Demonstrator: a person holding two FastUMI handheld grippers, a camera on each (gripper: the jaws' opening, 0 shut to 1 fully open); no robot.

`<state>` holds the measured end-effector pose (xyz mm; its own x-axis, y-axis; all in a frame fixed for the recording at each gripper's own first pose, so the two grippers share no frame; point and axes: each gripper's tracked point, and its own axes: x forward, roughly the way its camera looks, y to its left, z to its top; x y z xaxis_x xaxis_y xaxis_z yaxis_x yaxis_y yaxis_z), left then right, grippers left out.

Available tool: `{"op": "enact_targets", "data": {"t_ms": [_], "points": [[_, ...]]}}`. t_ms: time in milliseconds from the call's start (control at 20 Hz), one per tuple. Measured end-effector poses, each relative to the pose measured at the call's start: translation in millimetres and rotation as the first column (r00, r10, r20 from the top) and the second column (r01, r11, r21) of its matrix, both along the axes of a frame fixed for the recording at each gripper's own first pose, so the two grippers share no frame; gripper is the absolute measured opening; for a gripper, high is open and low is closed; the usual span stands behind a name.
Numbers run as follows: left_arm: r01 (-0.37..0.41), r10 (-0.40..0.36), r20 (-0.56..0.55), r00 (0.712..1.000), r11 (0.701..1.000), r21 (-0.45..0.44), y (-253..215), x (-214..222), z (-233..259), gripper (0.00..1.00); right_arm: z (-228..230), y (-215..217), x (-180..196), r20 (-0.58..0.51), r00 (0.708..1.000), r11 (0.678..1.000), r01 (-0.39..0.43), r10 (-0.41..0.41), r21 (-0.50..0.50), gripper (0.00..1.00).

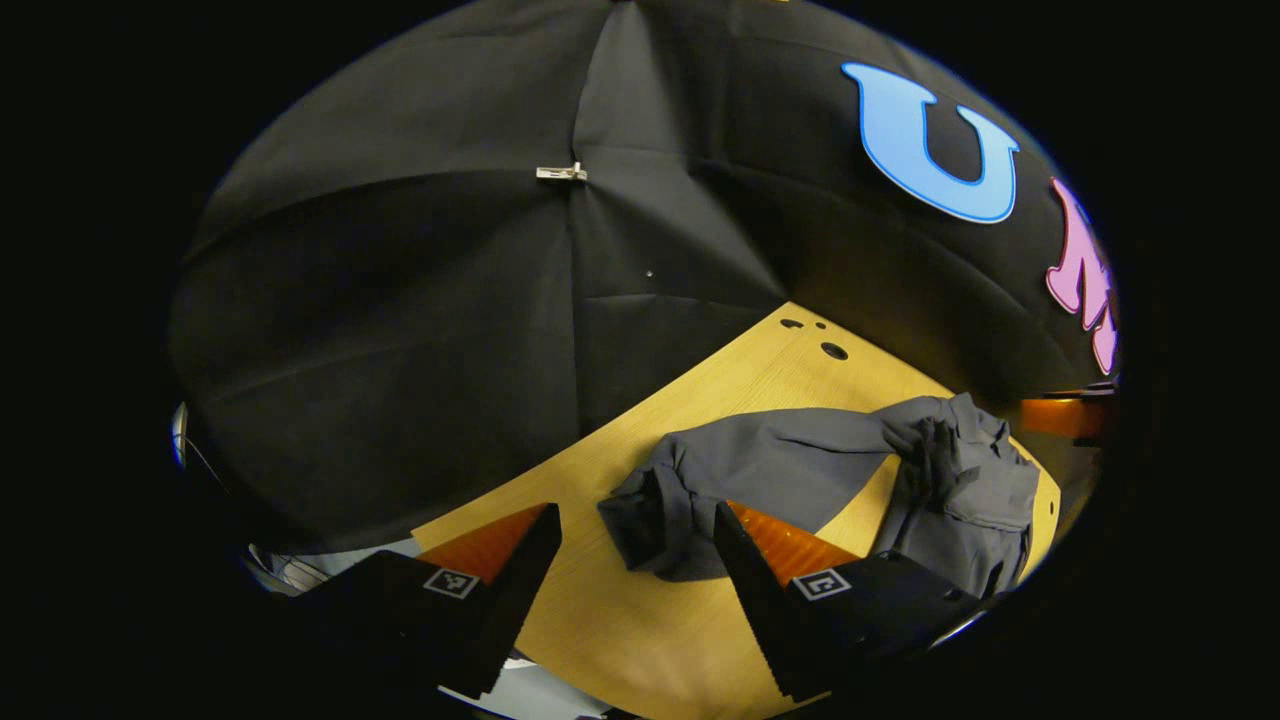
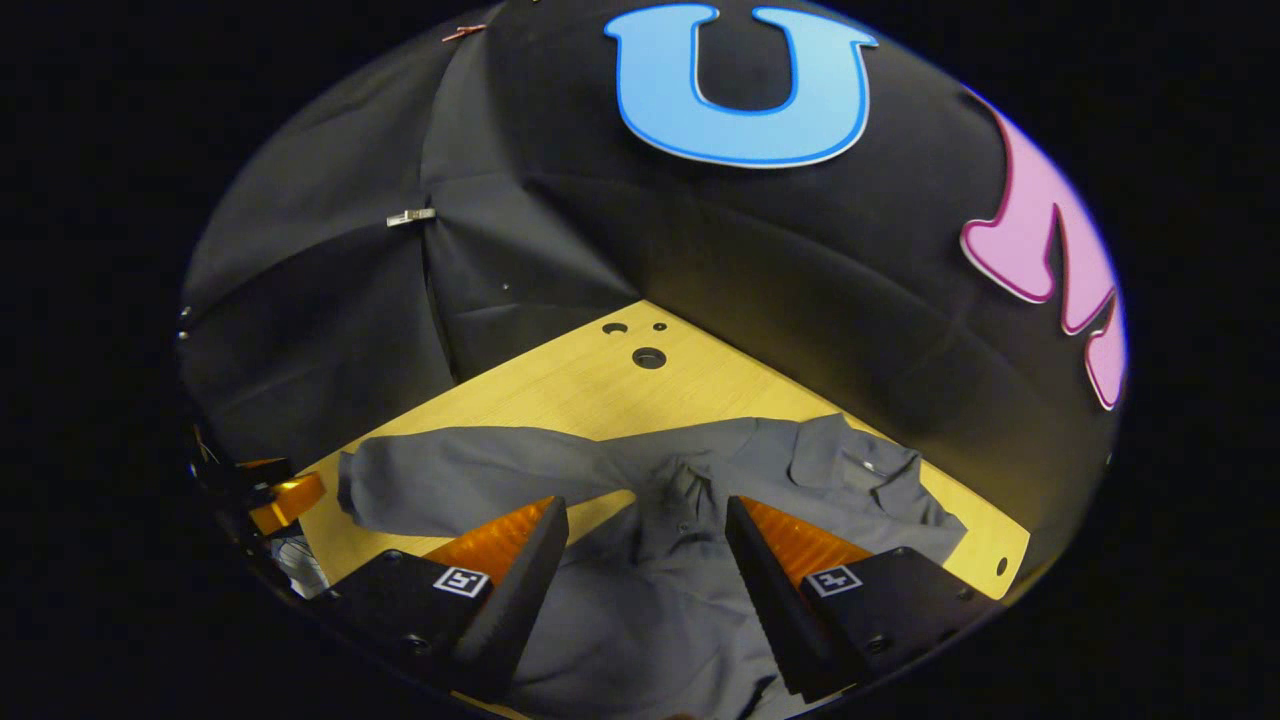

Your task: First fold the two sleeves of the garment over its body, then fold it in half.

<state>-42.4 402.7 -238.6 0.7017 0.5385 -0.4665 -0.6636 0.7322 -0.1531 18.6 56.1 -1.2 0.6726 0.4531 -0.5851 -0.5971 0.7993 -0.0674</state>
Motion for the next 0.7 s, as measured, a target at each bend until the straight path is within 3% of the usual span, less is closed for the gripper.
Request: {"op": "enact_targets", "data": {"t_ms": [400, 700], "points": [[0.040, -0.036, -0.121, 0.992, 0.999, 0.031, 18, 50, -27, 0.98, 33, -98, -67, 0.065, 0.989, 0.992, 0.129, -0.130, 0.015, 0.98], [0.077, -0.078, -0.231, 0.970, 0.997, -0.013, 20, 64, -61, 0.98, 44, -182, -129, 0.031, 0.946, 0.945, 0.321, -0.323, 0.061, 0.98]]}}
